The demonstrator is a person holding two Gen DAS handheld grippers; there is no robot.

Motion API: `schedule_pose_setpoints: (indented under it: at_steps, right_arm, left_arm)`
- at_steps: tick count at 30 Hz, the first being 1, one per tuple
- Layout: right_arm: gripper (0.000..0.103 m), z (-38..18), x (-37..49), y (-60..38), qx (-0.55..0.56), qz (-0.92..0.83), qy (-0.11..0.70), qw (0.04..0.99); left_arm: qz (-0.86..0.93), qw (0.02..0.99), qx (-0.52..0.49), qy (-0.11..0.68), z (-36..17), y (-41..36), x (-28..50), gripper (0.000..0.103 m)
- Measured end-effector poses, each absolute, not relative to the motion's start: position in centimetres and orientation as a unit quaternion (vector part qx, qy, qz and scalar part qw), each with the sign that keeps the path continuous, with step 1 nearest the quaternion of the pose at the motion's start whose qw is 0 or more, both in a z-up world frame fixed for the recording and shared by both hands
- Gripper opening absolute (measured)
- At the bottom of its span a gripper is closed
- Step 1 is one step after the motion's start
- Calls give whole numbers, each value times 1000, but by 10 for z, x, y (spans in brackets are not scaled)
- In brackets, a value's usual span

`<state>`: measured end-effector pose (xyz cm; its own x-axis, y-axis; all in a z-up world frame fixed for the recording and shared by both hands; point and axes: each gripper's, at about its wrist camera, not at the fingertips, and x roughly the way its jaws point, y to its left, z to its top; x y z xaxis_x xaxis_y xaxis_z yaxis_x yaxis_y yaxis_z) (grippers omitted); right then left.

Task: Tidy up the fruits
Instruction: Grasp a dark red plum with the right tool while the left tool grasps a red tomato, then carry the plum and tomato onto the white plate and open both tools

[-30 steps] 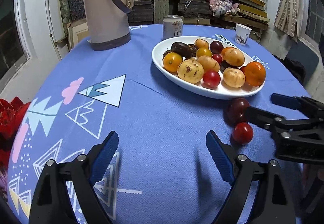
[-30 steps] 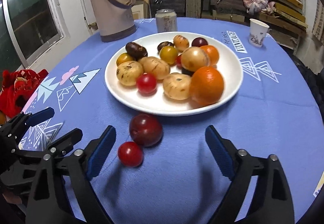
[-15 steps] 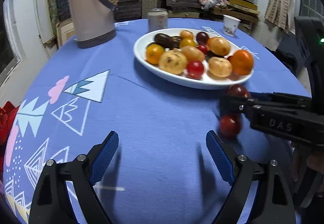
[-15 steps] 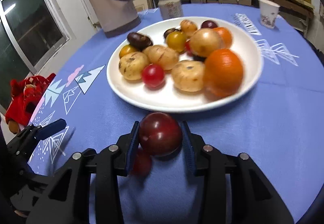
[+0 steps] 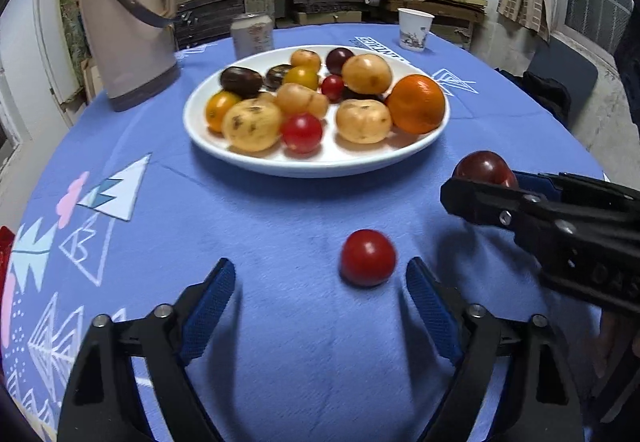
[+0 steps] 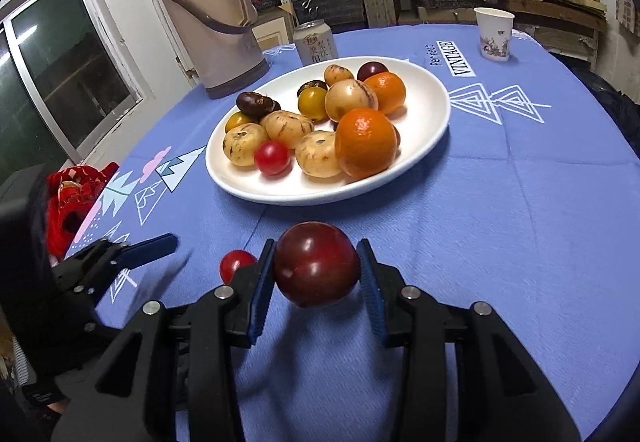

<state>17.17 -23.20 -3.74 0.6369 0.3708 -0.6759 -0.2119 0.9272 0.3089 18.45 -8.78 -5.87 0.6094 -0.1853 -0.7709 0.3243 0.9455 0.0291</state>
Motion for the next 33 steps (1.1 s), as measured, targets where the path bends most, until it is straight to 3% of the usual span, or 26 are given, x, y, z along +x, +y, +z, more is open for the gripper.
schedule_pose_setpoints:
  at_steps: [1,2,3,4,21,33]
  right_arm:
    - [39,-37,170,-233,100,161,393,900]
    - [39,-37,169,-233,100,160,392,900]
    - [39,-37,168,-234,99,160,392,901]
    - [39,-37,166,-235,98,159,392,901]
    - [39,9,172,-224,50,163,361,917]
    - [39,37,273,-196,18,133,355,925]
  left_arm:
    - [-154,884,85,433,-64,-91,190,53]
    - [-158,880,86,440,-67,-92,192,51]
    - [-152,886,89,430,-64,-93,190,34]
    - [-155,884,89,431,-63,-93,190,30]
    - [-161,903,65,392,-2,-74,193,30]
    - [-98,911,38,398,25,-74,296,30]
